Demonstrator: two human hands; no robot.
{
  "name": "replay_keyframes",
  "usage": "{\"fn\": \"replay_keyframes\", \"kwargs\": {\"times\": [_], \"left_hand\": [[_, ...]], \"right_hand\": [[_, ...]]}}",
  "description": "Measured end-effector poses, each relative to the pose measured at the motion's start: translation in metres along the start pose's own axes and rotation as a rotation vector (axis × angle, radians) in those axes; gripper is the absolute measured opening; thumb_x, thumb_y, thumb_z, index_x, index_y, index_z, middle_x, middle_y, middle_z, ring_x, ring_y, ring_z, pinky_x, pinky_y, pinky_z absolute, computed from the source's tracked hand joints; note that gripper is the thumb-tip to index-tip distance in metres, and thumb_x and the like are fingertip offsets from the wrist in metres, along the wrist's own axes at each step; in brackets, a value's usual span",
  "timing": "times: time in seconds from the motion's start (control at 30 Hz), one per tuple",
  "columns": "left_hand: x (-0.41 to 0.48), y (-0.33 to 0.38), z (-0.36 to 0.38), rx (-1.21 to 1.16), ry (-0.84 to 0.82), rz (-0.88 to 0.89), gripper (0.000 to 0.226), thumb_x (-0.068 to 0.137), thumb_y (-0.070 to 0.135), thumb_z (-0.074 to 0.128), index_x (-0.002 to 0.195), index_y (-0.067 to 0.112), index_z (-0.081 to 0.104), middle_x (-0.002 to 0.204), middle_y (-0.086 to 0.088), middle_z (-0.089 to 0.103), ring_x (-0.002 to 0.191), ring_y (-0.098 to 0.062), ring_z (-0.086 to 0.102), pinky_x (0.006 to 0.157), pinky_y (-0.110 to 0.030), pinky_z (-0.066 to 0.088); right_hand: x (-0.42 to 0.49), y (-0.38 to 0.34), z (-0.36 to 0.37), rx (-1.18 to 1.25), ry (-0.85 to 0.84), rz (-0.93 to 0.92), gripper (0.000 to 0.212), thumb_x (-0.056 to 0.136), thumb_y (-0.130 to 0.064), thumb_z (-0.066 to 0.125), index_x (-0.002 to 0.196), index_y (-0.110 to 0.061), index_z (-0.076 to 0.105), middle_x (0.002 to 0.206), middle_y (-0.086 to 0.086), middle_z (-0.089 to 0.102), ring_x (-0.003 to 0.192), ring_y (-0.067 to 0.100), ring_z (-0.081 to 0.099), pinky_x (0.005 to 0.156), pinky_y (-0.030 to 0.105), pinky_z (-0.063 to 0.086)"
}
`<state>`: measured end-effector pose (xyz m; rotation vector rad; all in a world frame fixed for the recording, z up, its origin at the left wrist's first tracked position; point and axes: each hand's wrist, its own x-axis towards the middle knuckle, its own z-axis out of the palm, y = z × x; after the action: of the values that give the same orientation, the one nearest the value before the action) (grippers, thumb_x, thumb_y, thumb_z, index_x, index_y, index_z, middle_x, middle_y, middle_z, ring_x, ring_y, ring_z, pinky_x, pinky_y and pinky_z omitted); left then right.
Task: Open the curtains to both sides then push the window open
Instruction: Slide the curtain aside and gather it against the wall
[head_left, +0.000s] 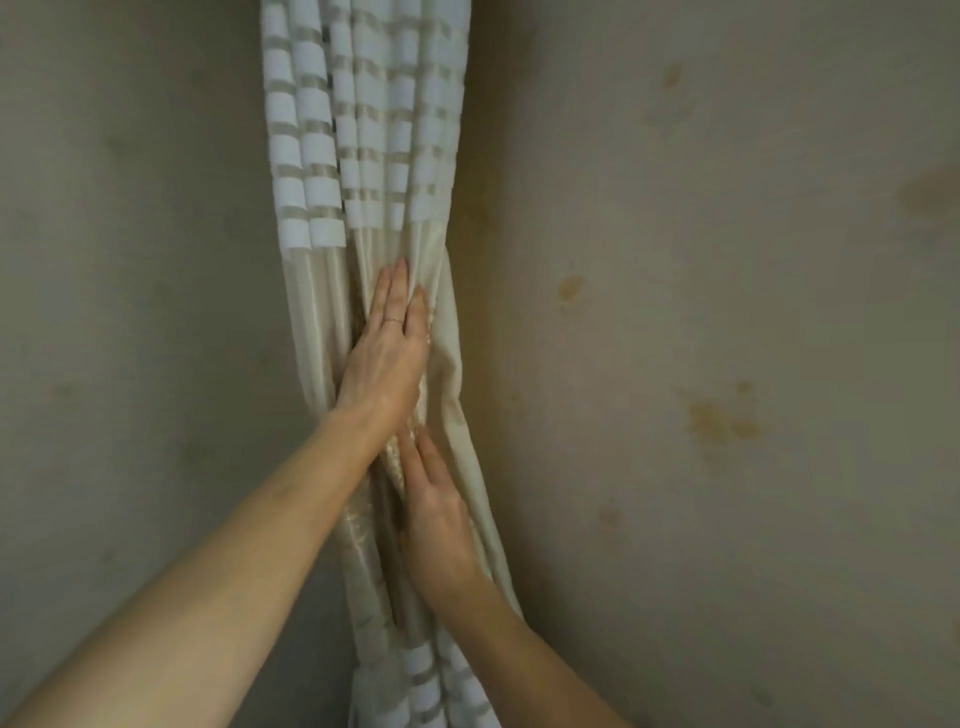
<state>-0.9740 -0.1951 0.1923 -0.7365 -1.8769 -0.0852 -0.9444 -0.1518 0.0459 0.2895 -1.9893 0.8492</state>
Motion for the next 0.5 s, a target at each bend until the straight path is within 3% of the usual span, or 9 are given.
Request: {"fn": "replay_keyframes", "kwargs": {"times": [0.1, 0.17, 0.27, 0.33, 0.43, 0.5], "left_hand": [[-0.015, -0.004, -0.013, 0.16, 0.038, 0.065, 0.081, 0.08, -0.014, 0.046, 0.151, 0.002, 0.009, 0.161, -0.02, 0.001, 0.148, -0.033, -0.003, 0.119, -0.052, 0.003], [-0.022, -0.007, -0.021, 0.281, 0.086, 0.1, 0.081, 0.08, 0.001, 0.054, 0.151, 0.011, 0.018, 0.161, -0.015, 0.01, 0.148, -0.033, 0.002, 0.114, -0.064, -0.004], [-0.025, -0.011, -0.022, 0.328, 0.097, 0.073, 0.087, 0.078, 0.027, 0.064, 0.151, 0.028, 0.019, 0.163, -0.003, 0.007, 0.148, -0.035, -0.004, 0.104, -0.076, -0.006], [-0.022, -0.008, -0.022, 0.313, 0.096, 0.05, 0.092, 0.075, 0.036, 0.068, 0.151, 0.033, 0.017, 0.163, 0.0, 0.004, 0.147, -0.038, -0.006, 0.1, -0.082, -0.001], [-0.016, -0.012, -0.005, 0.309, 0.109, 0.024, 0.093, 0.074, 0.038, 0.069, 0.151, 0.034, 0.016, 0.163, 0.0, 0.004, 0.147, -0.039, -0.005, 0.099, -0.083, 0.004], [-0.01, -0.018, 0.012, 0.299, 0.135, 0.016, 0.094, 0.074, 0.033, 0.068, 0.151, 0.033, 0.016, 0.163, -0.002, 0.005, 0.147, -0.038, -0.005, 0.102, -0.08, 0.004]], "right_hand": [[-0.012, -0.002, 0.008, -0.126, 0.033, 0.029, 0.096, 0.086, 0.001, 0.052, 0.149, -0.04, -0.007, 0.163, 0.005, -0.006, 0.149, 0.025, -0.015, 0.118, 0.06, 0.004], [-0.017, -0.002, 0.011, -0.191, 0.07, 0.038, 0.098, 0.082, -0.025, 0.059, 0.148, -0.045, -0.011, 0.162, 0.004, -0.015, 0.145, 0.029, -0.026, 0.113, 0.063, -0.009], [-0.017, -0.007, 0.017, -0.08, 0.118, 0.094, 0.079, 0.083, -0.064, 0.042, 0.149, -0.048, 0.002, 0.161, 0.001, -0.019, 0.144, 0.031, -0.027, 0.11, 0.062, -0.01], [-0.013, -0.007, 0.02, -0.052, 0.113, 0.131, 0.084, 0.079, -0.08, 0.03, 0.149, -0.048, -0.002, 0.16, 0.0, -0.024, 0.144, 0.032, -0.028, 0.111, 0.063, -0.008], [0.001, 0.005, 0.032, -0.128, 0.091, 0.132, 0.1, 0.073, -0.084, 0.04, 0.149, -0.045, -0.011, 0.16, 0.005, -0.024, 0.146, 0.037, -0.021, 0.111, 0.064, -0.003], [0.015, 0.016, 0.042, -0.126, 0.077, 0.096, 0.104, 0.079, -0.061, 0.059, 0.146, -0.045, -0.017, 0.161, 0.006, -0.021, 0.148, 0.037, -0.009, 0.115, 0.064, 0.009]]}}
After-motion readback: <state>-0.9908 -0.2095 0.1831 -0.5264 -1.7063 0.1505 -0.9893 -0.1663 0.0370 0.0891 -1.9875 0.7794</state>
